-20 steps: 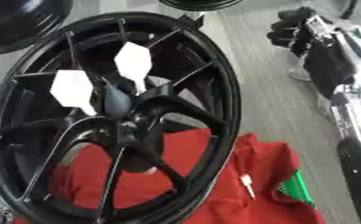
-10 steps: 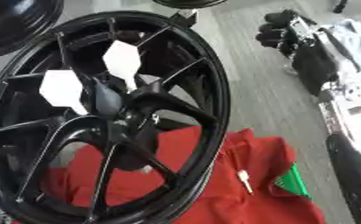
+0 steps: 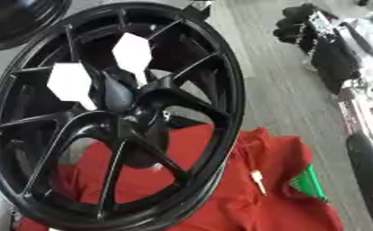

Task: Pull the pin out of the wheel hub.

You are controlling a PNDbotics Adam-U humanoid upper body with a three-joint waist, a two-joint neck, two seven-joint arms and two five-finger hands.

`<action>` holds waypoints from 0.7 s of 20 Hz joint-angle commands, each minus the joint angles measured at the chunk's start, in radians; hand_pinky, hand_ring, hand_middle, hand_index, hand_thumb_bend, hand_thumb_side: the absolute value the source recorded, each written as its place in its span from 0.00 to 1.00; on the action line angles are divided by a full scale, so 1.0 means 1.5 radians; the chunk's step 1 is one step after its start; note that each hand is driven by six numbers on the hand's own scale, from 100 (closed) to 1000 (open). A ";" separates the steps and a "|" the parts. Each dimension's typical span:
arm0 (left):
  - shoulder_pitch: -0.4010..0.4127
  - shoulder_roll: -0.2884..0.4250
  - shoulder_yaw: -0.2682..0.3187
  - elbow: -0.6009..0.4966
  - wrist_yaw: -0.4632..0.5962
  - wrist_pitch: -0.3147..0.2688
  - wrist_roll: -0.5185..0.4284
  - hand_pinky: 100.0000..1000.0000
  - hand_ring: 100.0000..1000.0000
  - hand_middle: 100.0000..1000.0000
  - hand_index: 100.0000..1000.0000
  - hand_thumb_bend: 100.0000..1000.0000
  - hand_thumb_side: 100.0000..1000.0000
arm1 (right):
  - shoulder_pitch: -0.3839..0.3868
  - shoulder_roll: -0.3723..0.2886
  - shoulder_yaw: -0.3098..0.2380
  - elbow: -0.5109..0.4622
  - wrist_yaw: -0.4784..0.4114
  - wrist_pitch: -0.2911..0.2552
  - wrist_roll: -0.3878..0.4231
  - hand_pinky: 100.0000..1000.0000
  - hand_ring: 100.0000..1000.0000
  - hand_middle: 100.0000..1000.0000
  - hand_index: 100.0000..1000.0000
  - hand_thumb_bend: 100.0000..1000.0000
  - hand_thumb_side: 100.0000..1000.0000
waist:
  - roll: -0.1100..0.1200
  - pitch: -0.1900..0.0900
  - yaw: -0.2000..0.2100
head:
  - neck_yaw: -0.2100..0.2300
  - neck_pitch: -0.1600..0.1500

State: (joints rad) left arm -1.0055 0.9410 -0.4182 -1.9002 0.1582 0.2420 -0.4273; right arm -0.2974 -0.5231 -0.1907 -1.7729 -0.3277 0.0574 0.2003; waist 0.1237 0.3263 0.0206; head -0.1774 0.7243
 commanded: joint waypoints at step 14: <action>-0.130 -0.079 -0.112 0.062 -0.168 0.021 -0.225 0.92 0.89 0.80 0.87 0.00 0.68 | 0.001 -0.022 -0.007 -0.007 0.006 -0.004 0.002 0.83 0.71 0.62 0.73 0.00 0.70 | -0.001 -0.027 0.003 | -0.005 -0.008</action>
State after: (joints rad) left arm -1.1807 0.8169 -0.5887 -1.8197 -0.0818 0.2771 -0.7553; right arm -0.2894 -0.5267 -0.1954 -1.7728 -0.3213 0.0541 0.2005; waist 0.1289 0.3164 0.0251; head -0.1832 0.7261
